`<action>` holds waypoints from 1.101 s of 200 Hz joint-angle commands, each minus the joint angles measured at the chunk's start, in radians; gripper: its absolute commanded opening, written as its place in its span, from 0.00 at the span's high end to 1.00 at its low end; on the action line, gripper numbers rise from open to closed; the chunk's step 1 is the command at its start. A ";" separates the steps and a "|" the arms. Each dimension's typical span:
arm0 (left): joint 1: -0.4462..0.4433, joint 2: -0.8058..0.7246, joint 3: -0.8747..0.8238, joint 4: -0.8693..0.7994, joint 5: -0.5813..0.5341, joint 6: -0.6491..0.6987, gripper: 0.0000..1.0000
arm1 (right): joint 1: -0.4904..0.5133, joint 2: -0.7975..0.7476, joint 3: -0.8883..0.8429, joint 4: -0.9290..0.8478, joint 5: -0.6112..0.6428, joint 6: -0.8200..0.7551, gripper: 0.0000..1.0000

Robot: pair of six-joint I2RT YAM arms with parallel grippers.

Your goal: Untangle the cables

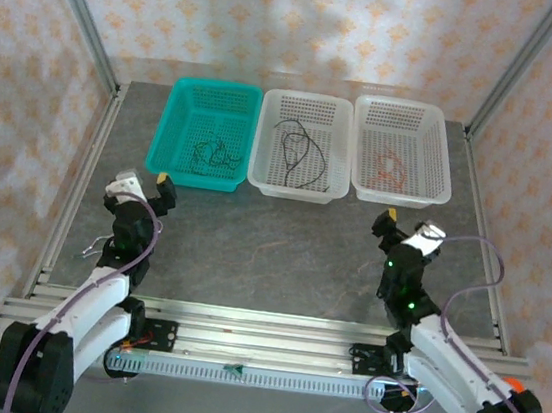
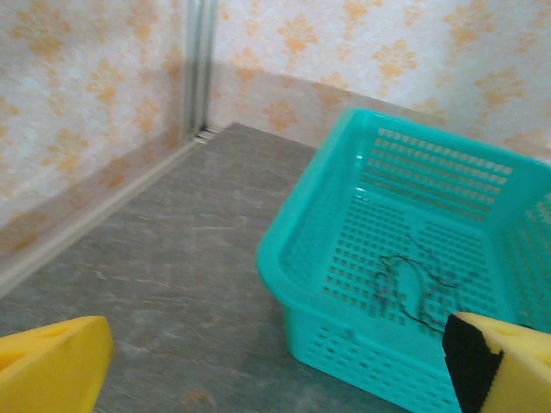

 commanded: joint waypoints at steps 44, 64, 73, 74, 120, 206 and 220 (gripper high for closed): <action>0.024 0.272 -0.014 0.374 -0.018 0.135 0.01 | -0.235 0.140 -0.094 0.357 -0.215 -0.180 0.00; 0.026 0.375 -0.031 0.520 0.020 0.152 0.01 | -0.293 0.270 -0.116 0.521 -0.298 -0.170 0.00; 0.026 0.424 -0.043 0.603 0.037 0.159 0.01 | -0.316 0.337 -0.104 0.578 -0.323 -0.169 0.00; 0.027 0.430 -0.044 0.614 0.038 0.159 0.01 | -0.318 0.344 -0.100 0.580 -0.324 -0.169 0.00; 0.039 0.690 -0.039 0.889 0.167 0.177 0.00 | -0.398 0.658 -0.011 0.838 -0.485 -0.191 0.00; 0.043 0.679 0.006 0.779 0.081 0.140 0.01 | -0.376 0.836 0.093 0.800 -0.562 -0.256 0.00; 0.043 0.672 0.011 0.758 0.086 0.142 0.00 | -0.375 0.838 0.093 0.802 -0.564 -0.258 0.00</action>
